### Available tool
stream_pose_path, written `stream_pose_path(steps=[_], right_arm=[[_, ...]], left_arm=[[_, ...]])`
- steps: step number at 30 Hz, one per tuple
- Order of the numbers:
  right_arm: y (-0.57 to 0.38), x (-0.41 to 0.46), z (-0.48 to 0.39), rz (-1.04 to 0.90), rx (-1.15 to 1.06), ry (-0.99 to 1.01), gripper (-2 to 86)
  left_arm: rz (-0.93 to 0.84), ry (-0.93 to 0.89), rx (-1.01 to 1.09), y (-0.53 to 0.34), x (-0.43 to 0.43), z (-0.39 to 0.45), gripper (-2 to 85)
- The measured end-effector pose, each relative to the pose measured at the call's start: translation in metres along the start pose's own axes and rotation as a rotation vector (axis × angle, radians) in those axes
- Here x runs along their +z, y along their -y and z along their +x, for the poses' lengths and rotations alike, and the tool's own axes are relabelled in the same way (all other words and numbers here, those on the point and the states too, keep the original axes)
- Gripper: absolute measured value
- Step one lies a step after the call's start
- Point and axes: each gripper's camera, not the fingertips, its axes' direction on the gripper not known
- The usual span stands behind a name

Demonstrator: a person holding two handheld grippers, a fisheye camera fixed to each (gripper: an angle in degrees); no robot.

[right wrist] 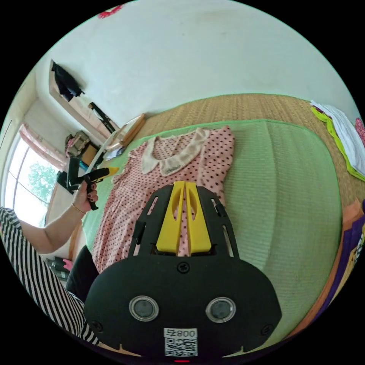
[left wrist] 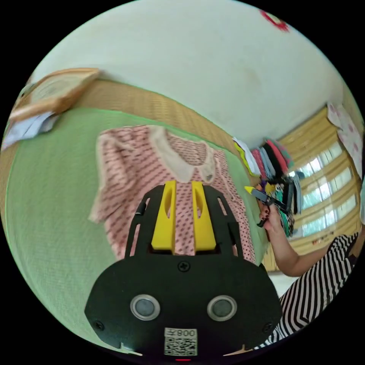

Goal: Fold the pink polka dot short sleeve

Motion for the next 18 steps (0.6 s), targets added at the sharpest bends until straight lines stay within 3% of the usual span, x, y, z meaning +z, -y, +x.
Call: stream_pose_path(steps=[6,18], right_arm=[[0.060,0.095,-0.095,-0.158,-0.219,0.088,5.6],[0.187,0.307,-0.235,-0.380,-0.472,-0.064,7.9]], left_arm=[[0.042,0.009,-0.195,-0.043,-0.051,-0.087,9.6],[0.038,-0.086,-0.149,-0.066,-0.095,-0.135,7.1]])
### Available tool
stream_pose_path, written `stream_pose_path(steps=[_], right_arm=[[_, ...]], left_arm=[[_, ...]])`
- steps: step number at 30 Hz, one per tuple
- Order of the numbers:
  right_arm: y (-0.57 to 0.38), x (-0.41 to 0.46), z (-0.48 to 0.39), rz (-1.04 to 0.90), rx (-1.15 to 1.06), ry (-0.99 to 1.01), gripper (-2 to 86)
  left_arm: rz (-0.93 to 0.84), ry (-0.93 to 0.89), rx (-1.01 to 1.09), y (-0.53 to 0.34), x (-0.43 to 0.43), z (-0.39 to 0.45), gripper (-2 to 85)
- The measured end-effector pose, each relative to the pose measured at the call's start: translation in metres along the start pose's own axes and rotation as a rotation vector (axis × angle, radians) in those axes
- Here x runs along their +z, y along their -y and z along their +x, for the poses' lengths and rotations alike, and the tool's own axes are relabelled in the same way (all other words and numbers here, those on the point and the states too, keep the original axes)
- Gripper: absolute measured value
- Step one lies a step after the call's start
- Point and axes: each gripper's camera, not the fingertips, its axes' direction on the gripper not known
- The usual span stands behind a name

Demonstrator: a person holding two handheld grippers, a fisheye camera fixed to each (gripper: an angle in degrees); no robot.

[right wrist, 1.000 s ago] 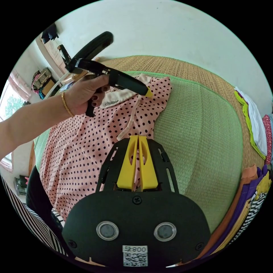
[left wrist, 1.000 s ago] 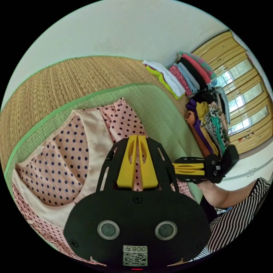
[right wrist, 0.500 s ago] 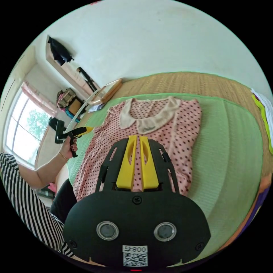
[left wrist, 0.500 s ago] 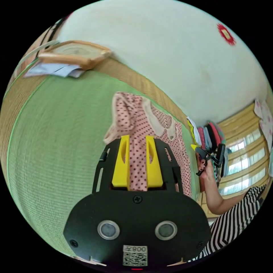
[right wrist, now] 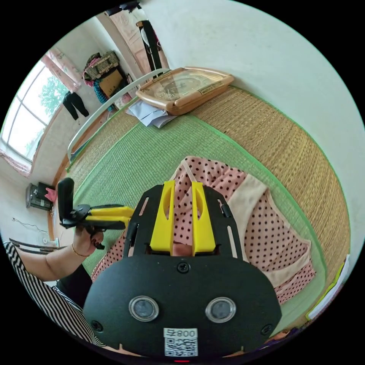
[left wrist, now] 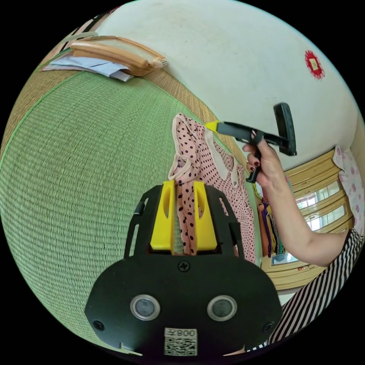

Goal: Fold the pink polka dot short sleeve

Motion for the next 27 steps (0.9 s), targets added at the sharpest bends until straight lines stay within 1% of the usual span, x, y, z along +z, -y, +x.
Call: stream_pose_path(steps=[5,10,13,15,17,21,25,27], right_arm=[[0.060,0.051,-0.010,-0.086,-0.034,-0.099,8.4],[0.089,0.097,-0.015,-0.191,-0.051,-0.170,8.3],[0.097,0.110,-0.012,-0.188,-0.038,-0.227,7.2],[0.102,0.114,-0.008,-0.188,-0.032,-0.227,6.4],[0.106,0.119,-0.002,-0.187,-0.034,-0.259,4.3],[0.111,0.117,0.017,-0.170,-0.016,-0.189,2.6],[0.107,0.088,0.048,-0.073,0.002,-0.070,2.1],[0.101,0.073,0.068,-0.038,0.015,0.004,2.2]], left_arm=[[-0.003,-0.033,-0.012,-0.005,-0.016,-0.015,4.4],[-0.010,-0.070,-0.004,-0.010,-0.030,-0.024,2.9],[-0.007,-0.089,-0.002,-0.013,-0.039,-0.030,2.4],[0.004,-0.104,0.004,-0.016,-0.047,-0.033,2.1],[0.009,-0.109,0.014,-0.019,-0.052,-0.034,2.0],[0.030,-0.130,0.022,-0.024,-0.063,-0.034,1.6],[0.067,-0.129,0.062,-0.026,-0.076,-0.030,1.4],[0.077,-0.145,0.123,-0.025,-0.084,-0.021,1.3]])
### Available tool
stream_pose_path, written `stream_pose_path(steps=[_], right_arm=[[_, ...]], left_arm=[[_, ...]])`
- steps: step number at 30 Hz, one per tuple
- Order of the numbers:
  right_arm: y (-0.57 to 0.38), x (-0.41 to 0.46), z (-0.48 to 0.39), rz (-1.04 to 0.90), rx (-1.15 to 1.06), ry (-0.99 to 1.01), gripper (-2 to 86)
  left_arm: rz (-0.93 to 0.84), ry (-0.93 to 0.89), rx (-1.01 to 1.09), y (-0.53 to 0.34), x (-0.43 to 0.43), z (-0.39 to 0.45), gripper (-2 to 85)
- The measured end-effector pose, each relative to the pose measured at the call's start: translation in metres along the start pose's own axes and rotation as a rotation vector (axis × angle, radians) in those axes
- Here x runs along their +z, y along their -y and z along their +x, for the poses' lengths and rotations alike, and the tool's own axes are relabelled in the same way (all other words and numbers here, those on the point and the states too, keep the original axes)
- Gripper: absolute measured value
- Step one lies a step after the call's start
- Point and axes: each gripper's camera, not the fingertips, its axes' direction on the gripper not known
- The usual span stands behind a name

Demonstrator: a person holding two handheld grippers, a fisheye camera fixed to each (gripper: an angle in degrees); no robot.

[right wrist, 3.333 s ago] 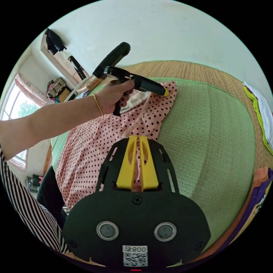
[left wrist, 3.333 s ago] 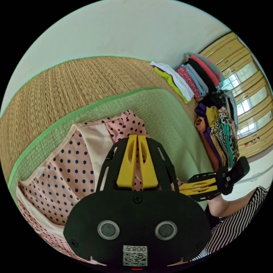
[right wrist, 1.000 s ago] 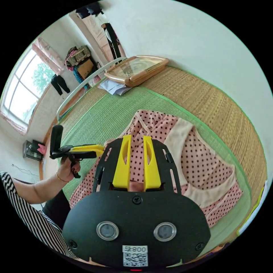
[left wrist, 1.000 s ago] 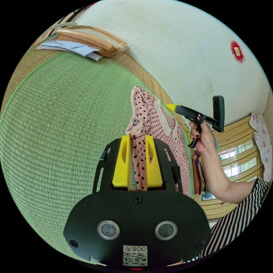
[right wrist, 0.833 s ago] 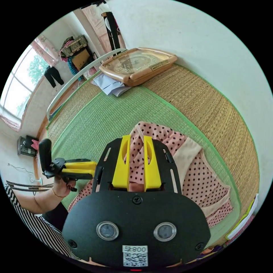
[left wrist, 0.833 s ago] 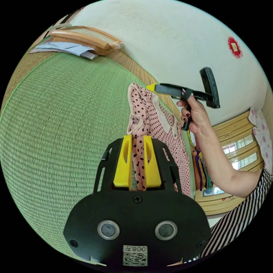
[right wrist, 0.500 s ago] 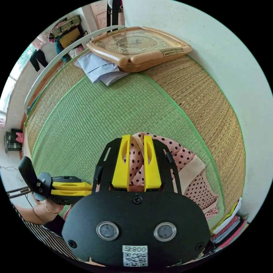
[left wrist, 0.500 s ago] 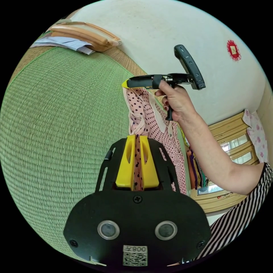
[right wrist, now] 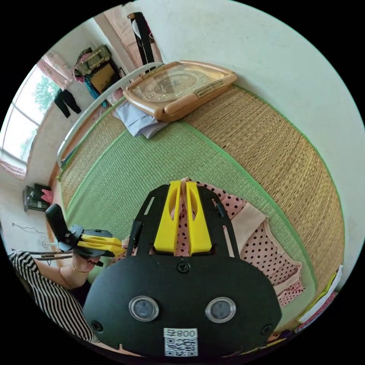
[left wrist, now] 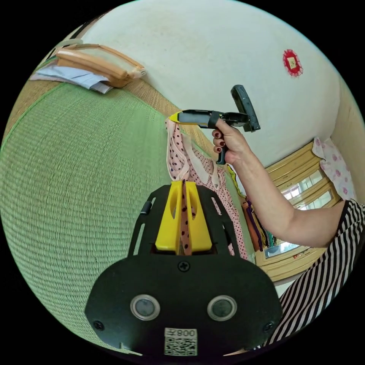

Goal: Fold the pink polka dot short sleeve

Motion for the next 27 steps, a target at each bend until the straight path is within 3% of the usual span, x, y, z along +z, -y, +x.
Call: stream_pose_path(steps=[5,11,23,27], right_arm=[[-0.034,-0.023,0.079,0.104,0.111,0.294,2.5],[-0.069,-0.003,0.145,0.093,0.238,0.438,3.0],[-0.084,-0.001,0.172,0.101,0.278,0.362,5.6],[-0.088,-0.009,0.168,0.137,0.268,0.341,5.7]], left_arm=[[-0.074,0.018,0.122,0.003,0.008,0.024,1.3],[-0.213,0.094,0.239,0.001,0.032,0.048,1.6],[-0.370,0.105,0.298,-0.005,0.064,0.067,3.5],[-0.300,0.054,0.285,-0.005,0.058,0.069,3.3]])
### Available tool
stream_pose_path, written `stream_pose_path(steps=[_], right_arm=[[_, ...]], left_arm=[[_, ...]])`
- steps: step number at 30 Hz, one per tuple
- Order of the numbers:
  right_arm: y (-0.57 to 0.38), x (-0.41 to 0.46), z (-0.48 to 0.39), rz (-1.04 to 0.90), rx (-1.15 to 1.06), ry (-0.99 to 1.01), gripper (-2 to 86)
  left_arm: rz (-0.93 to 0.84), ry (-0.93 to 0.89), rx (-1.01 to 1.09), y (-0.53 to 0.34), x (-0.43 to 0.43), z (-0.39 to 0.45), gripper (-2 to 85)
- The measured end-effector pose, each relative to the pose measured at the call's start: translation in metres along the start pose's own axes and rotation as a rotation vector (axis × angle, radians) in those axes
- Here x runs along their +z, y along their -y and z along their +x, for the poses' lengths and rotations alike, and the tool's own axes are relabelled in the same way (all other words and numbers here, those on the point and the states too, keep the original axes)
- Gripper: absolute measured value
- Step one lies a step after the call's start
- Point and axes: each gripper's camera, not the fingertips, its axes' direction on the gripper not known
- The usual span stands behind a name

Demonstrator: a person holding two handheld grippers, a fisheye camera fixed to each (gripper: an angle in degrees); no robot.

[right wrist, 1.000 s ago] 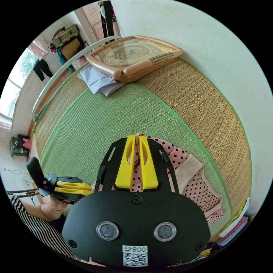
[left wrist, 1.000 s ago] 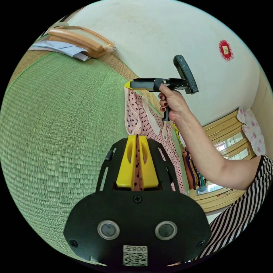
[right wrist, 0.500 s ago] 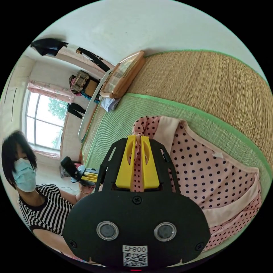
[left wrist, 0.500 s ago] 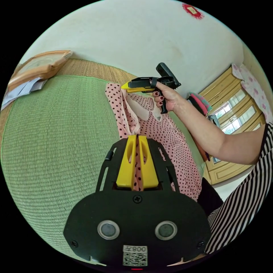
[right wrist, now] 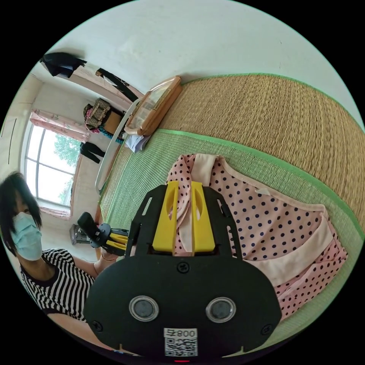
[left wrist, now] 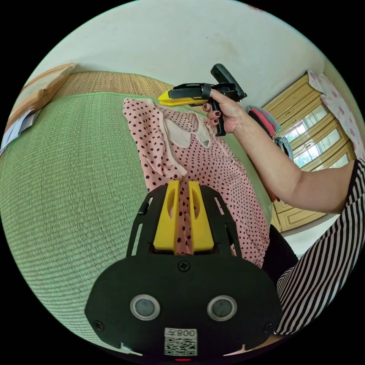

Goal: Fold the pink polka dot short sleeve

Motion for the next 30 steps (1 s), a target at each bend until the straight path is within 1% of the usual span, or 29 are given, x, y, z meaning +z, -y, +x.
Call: stream_pose_path(steps=[2,4,6,8,9,11,14,18,26,30], right_arm=[[-0.003,0.003,-0.015,0.018,-0.061,-0.002,4.8],[-0.001,0.017,-0.029,-0.014,-0.117,-0.037,3.3],[0.003,0.038,-0.042,-0.057,-0.165,-0.125,2.1],[0.012,0.074,-0.047,-0.140,-0.166,-0.255,1.0],[0.015,0.082,-0.048,-0.160,-0.163,-0.273,0.8],[0.020,0.093,-0.059,-0.149,-0.200,-0.246,0.5],[0.026,0.110,-0.070,-0.178,-0.231,-0.280,0.3],[0.025,0.115,-0.074,-0.188,-0.227,-0.262,0.2],[-0.019,0.091,-0.102,-0.125,-0.278,-0.295,0.1],[-0.056,0.100,-0.122,-0.164,-0.333,-0.269,0.1]], left_arm=[[0.053,-0.001,-0.020,-0.002,-0.004,-0.001,2.9],[0.038,0.040,-0.054,-0.003,0.000,-0.004,2.4],[-0.021,0.052,-0.071,-0.001,0.010,-0.005,1.8],[-0.030,0.062,-0.063,0.000,0.013,-0.001,1.3],[-0.034,0.087,-0.060,0.000,0.014,0.001,1.0],[-0.043,0.128,-0.064,0.000,0.014,0.003,0.7],[-0.050,0.156,-0.084,0.000,0.014,0.002,0.4],[-0.052,0.140,-0.103,-0.002,0.015,-0.001,0.3],[-0.050,0.136,-0.106,-0.004,0.018,0.002,0.3],[-0.041,0.112,-0.106,-0.007,0.018,0.002,0.3]])
